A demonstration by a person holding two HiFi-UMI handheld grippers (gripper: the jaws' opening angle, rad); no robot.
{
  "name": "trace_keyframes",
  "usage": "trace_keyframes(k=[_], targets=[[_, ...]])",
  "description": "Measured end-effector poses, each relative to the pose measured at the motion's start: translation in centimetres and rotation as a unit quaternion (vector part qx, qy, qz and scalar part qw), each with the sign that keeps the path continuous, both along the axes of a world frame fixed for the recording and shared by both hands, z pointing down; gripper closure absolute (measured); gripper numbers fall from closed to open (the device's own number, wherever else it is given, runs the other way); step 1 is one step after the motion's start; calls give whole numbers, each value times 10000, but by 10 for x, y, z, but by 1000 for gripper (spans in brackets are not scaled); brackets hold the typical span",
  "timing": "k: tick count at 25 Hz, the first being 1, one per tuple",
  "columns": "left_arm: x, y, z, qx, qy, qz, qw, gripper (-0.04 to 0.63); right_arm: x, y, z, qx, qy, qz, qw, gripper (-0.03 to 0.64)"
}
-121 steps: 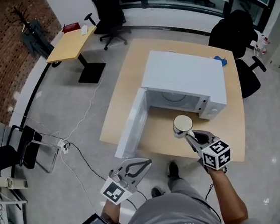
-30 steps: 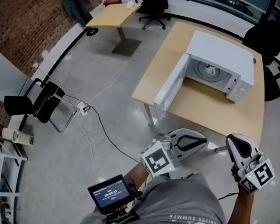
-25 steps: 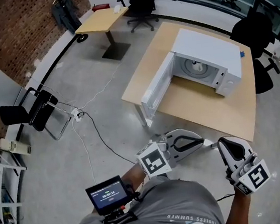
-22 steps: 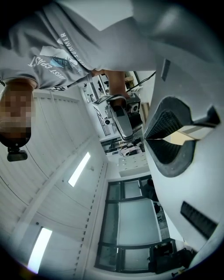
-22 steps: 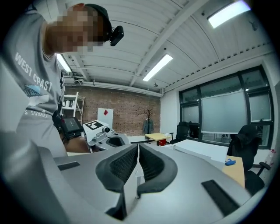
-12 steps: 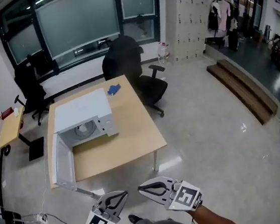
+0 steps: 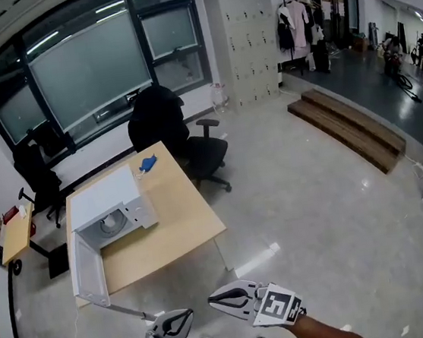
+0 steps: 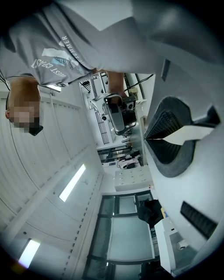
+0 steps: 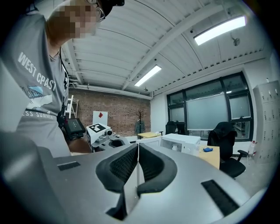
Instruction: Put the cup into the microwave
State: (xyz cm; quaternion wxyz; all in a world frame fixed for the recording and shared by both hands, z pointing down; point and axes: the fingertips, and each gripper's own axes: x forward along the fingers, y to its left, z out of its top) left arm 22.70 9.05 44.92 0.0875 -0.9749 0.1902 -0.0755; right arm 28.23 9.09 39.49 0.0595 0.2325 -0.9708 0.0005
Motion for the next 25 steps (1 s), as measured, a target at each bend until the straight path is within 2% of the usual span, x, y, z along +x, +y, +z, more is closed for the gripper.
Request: trace_keyframes(k=[4,9,16,19,22,24,25], targets=[[-8,26,-2,18,-55,-74,10000,572,7,29,-8,55,-14,-83,9999,598],[-35,52,-7,73,-36,-200,9998,572,-34,57,-10,119,-5,-234,9997,598],[-67,88,-15,189,-7,-359,9992,572,-54,75,-12,184,161,-358,9991,598],[-92,116,-17,-38,-37,-506,9987,572,-87,100,-23,195,151,-399,9989,598],[-132,151,-11,-580,-134,-734,9955,572,-129,133,-32,251,33,-420,9988,598],[-154,155,-7,-763,-15,-809,9938,572,-152,135,-29,190,0,-288,9994,598],[-160,150,-8,-711,140,-775,9944,572,-162,131,-26,122,18,-214,9997,598]])
